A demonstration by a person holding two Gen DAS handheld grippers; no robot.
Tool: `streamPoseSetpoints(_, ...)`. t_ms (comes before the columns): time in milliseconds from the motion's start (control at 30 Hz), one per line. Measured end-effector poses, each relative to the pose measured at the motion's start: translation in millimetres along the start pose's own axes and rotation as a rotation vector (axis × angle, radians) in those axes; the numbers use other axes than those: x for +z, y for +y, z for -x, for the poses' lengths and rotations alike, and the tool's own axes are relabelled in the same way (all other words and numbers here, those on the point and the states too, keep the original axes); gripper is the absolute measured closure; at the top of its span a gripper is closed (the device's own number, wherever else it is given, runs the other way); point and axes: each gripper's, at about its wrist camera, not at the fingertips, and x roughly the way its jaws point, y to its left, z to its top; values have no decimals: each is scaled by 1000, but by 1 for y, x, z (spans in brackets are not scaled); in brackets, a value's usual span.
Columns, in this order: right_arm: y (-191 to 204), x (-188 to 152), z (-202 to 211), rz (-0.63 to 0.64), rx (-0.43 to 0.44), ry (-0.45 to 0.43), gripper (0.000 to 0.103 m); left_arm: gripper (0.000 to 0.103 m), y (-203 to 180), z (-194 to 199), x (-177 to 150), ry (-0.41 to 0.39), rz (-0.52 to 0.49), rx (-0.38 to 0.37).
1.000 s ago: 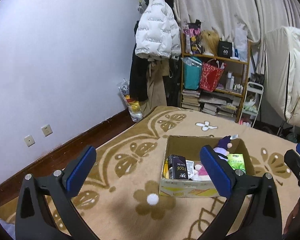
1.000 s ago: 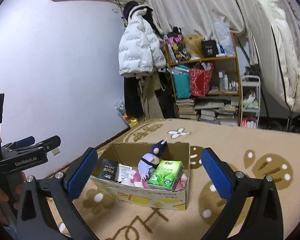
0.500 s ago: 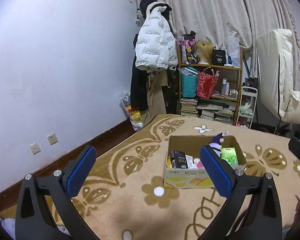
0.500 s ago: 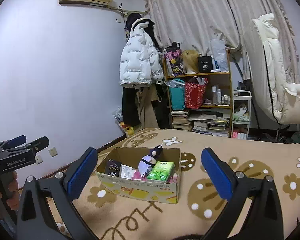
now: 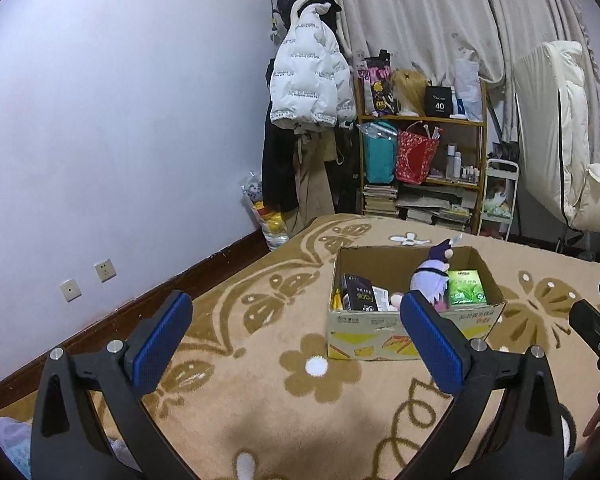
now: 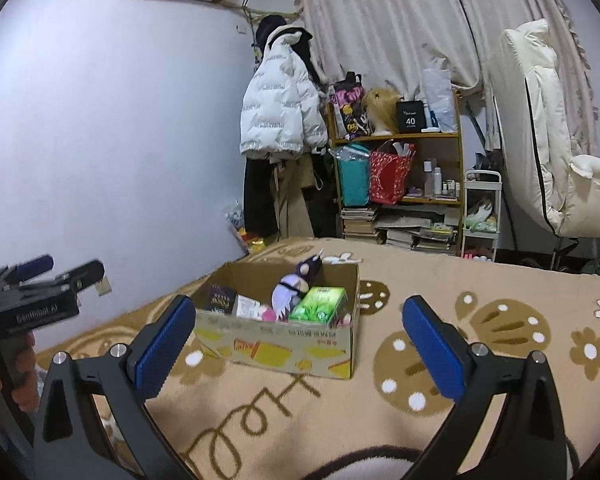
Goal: Organize soft objects
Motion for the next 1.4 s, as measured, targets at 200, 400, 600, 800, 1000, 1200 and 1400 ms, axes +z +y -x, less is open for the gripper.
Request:
streamPoseSetpoints(200, -4, -6, -2, -22, -15, 7, 0, 0, 0, -8, -5, 34, 8, -12)
streamPoseSetpoints(400, -19, -4, 1, -81, -34, -3, 0, 0, -3, -9, -5, 29, -6, -33)
streamPoseSetpoints(600, -22, -3, 2, -92, -37, -2, 0, 0, -7, -8, -6, 25, -27, -17)
streamPoseSetpoints(800, -22, -3, 2, -87, -38, 4, 0, 0, -7, -7, -6, 24, -25, -19)
streamPoseSetpoints(1000, -23, -4, 2, -87, -38, 6, 0, 0, -11, -6, -6, 25, -32, -22)
streamPoseSetpoints(1200, -24, -4, 2, -88, -36, 11, 0, 0, -14, -6, -7, 33, -38, -24)
streamPoseSetpoints(1400, -24, -9, 3, -85, -37, 15, 0, 0, -13, -7, -7, 33, -37, -24)
